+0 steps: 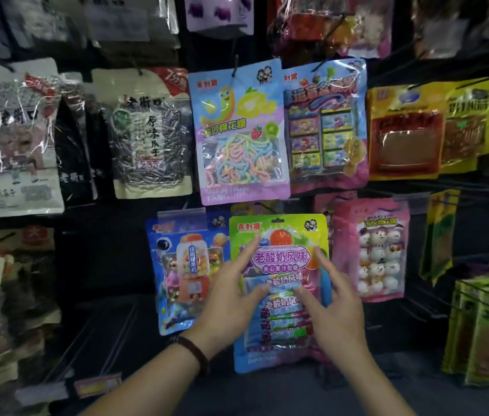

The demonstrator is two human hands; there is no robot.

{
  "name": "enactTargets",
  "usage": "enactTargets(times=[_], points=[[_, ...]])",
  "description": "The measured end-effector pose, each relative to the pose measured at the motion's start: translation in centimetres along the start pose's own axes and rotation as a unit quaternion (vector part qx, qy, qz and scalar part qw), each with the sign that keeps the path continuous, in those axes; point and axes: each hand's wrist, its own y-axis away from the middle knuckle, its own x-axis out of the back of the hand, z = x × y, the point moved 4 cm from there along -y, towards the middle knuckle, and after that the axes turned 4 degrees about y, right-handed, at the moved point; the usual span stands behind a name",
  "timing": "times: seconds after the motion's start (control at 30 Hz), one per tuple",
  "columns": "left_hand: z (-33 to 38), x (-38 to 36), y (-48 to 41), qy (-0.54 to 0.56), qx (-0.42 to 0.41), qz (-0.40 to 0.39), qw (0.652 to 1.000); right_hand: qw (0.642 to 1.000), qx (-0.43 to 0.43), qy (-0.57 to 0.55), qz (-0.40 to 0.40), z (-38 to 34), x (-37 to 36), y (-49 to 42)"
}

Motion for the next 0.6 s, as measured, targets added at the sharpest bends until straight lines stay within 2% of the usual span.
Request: enactTargets(times=[0.13, 0.43, 0.6], points=[[0.0, -0.8, -2.1, -0.028, -0.010, -0.001, 1.000, 1.000, 0.012, -0.001, 0.016, 0.9, 0.3, -2.5], [-2.6, -2.2, -3.8, -0.053, 0.014, -0.010, 0.998, 1.000, -0.025, -0.001, 0.017, 3.5, -1.1, -3.7], [-4.4, -2.8, -5.6, -0.086, 0.053, -0.027, 0.995, 0.995, -0.043, 0.067, -0.051, 3.8, -2.3, -4.8]])
